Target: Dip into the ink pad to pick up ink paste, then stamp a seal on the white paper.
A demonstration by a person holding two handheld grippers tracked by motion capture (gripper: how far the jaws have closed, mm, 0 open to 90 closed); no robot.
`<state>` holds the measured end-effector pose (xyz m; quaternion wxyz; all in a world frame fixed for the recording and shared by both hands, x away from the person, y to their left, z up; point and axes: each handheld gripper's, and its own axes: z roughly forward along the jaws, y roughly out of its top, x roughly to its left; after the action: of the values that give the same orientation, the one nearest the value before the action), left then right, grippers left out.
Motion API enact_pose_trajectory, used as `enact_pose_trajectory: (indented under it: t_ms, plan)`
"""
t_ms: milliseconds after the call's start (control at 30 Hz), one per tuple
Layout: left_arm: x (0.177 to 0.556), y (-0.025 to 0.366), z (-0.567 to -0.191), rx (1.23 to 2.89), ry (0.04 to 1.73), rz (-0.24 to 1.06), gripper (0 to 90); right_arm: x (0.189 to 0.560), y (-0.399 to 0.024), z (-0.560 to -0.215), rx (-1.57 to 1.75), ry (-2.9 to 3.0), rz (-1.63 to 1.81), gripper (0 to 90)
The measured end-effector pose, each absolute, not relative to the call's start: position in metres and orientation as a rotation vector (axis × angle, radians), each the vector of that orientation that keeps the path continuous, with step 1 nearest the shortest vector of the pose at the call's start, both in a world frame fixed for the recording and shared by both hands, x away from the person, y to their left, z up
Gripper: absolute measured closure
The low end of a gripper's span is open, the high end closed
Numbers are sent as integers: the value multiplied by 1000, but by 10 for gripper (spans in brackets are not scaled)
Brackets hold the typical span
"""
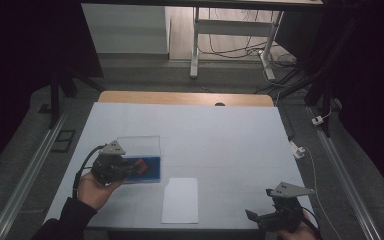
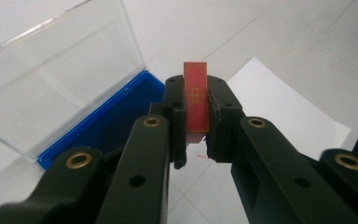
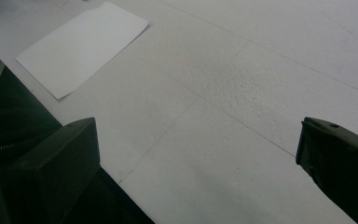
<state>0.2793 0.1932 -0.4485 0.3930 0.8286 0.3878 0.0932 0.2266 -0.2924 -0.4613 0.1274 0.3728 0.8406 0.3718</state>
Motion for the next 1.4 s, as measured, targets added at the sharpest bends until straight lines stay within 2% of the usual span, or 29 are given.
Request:
enact_pose_trajectory:
  t_ms: [367, 1400]
  plan:
    - [277, 176, -444, 2120, 951, 235, 798, 227, -291, -461, 1086, 2451, 1077, 0]
    - [271, 102, -449, 2296, 740, 166, 798, 227, -291, -462, 1089, 2454, 1076, 0]
